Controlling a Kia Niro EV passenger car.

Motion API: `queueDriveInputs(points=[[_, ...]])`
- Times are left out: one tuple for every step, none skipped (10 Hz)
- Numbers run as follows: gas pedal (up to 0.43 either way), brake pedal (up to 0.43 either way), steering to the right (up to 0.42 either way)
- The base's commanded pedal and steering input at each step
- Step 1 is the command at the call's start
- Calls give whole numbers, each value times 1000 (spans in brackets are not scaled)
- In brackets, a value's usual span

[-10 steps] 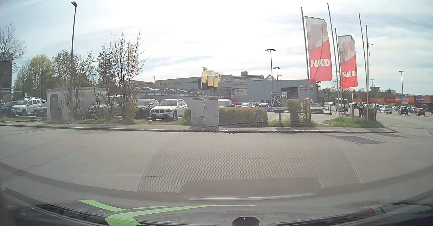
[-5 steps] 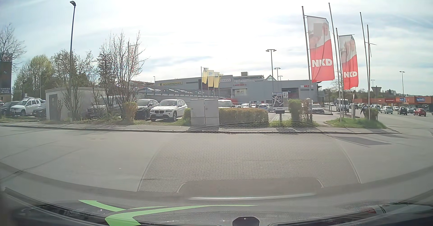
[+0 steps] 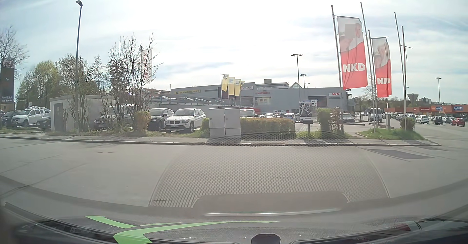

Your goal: Follow the waypoints while adhering to traffic rules and regulations

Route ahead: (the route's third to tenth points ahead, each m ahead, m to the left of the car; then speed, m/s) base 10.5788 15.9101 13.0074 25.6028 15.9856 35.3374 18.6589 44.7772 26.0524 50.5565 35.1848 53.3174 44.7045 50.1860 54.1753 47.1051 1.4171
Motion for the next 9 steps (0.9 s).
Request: queueDriveInputs(points=[[311,0,-282],[311,0,-313],[311,0,-342],[311,0,-364],[311,0,-379],[299,0,-401],[299,0,-418],[299,0,-441],[299,0,-453]])
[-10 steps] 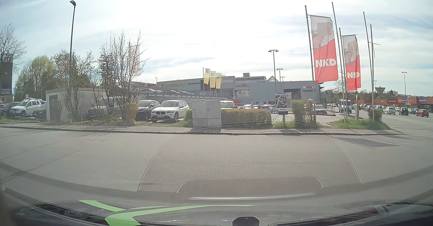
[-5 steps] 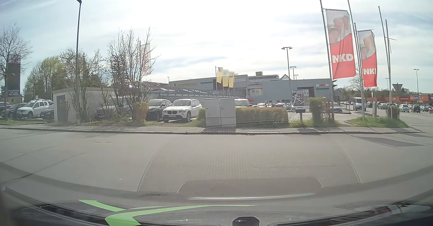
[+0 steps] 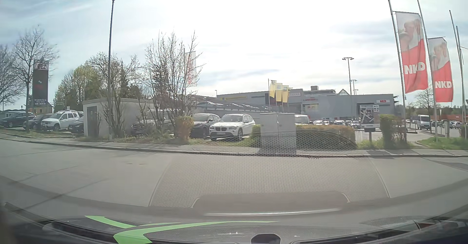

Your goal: Follow the waypoints while adhering to traffic rules and regulations

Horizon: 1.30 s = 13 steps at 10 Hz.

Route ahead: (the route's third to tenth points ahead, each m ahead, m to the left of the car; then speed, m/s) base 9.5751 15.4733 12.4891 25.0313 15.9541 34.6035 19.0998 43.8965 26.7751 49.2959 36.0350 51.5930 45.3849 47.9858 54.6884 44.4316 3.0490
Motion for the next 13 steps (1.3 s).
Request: queueDriveInputs(points=[[299,0,-456],[287,0,-456],[287,0,-457],[287,0,-457],[287,0,-455],[287,0,-451],[287,0,-448],[287,0,-447],[287,0,-443],[287,0,-436],[287,0,-439],[287,0,-445],[287,0,-445]])
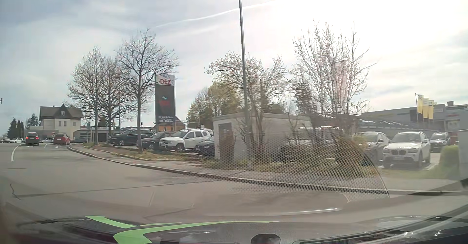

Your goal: Follow the waypoints while adhering to traffic rules and regulations

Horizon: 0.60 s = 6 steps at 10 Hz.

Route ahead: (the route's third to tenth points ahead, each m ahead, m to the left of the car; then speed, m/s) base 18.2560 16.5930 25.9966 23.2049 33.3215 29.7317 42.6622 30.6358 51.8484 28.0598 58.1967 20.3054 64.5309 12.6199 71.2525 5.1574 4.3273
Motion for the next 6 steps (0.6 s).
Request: queueDriveInputs(points=[[287,0,-442],[287,0,-436],[287,0,-430],[287,0,-424],[287,0,-407],[287,0,-384]])
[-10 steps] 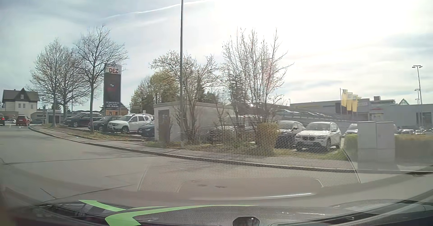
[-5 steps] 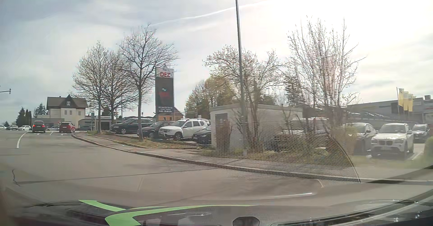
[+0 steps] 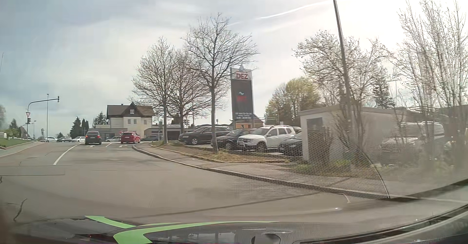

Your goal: Follow the waypoints while adhering to traffic rules and regulations

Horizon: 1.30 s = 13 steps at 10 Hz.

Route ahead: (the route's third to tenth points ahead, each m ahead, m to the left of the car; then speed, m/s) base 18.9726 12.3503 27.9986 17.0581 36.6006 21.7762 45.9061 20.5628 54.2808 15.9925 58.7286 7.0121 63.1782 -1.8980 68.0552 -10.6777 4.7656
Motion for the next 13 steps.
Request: queueDriveInputs(points=[[287,0,-367],[287,0,-344],[299,0,-322],[299,0,-303],[299,0,-282],[350,0,-261],[350,0,-245],[350,0,-222],[350,0,-206],[350,0,-189],[350,0,-174],[350,0,-150],[350,0,-123]])
